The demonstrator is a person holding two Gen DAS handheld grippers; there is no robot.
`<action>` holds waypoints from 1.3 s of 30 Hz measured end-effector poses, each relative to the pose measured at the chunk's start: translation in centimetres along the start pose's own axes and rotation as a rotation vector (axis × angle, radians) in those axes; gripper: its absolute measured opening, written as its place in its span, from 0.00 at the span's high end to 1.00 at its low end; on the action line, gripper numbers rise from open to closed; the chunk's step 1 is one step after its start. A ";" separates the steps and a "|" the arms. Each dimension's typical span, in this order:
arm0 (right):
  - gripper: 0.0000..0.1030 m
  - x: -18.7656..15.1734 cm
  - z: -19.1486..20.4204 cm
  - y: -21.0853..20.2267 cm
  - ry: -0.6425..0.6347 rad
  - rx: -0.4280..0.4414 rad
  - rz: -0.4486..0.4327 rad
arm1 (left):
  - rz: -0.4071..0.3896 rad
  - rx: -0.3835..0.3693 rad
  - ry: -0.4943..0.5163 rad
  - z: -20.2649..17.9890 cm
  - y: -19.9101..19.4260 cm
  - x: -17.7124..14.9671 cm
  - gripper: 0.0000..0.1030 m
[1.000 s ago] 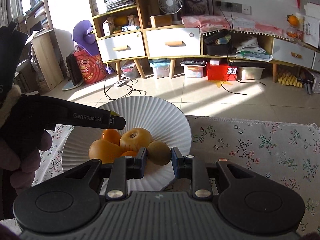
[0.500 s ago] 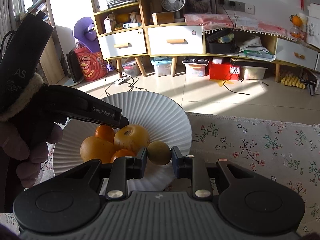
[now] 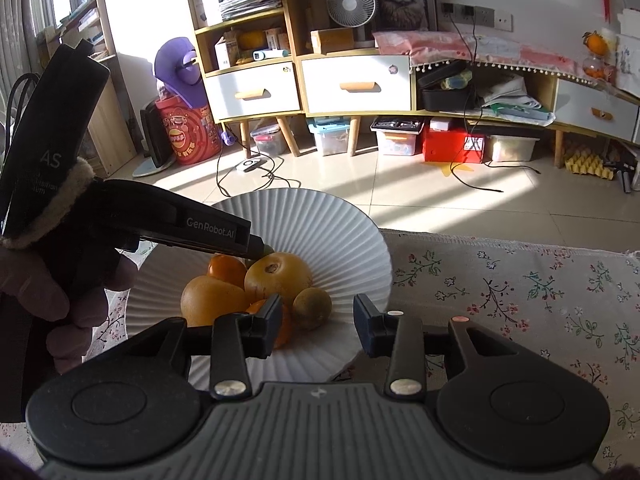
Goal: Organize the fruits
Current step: 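Lower both fruits into the plate and open both tools, then withdraw both tools from the plate back toward the fruit pile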
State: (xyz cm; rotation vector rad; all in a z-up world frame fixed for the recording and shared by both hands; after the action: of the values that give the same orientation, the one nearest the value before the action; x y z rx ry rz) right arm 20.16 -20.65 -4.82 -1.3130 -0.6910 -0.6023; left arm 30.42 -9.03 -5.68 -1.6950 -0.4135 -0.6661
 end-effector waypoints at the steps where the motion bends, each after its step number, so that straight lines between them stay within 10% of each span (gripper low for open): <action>1: 0.59 0.0 0.0 -0.2 0.002 -0.002 0.000 | -0.005 0.000 0.003 0.0 -0.3 0.0 0.51; 17: 0.25 -0.7 1.8 -4.0 0.003 -0.030 0.025 | -0.072 -0.004 0.036 2.6 -6.7 -3.5 0.18; 39: 0.12 -4.4 5.4 -7.1 -0.023 -0.052 0.091 | -0.078 -0.008 0.067 6.2 -11.9 -9.8 0.04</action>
State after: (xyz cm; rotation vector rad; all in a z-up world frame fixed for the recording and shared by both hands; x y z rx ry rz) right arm 11.35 -16.39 -2.83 -1.3943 -0.6341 -0.5353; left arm 17.02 0.55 -3.57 -1.6658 -0.4317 -0.7803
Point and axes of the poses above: each gripper's, at about its wrist camera, not at the fingertips, and y roughly the way its jaws point, z to its left, x to its top, the point moved 8 cm from there along y, roughly the way its jaws point, and after that the axes turned 1 degree about -y, right-handed, at the moved point
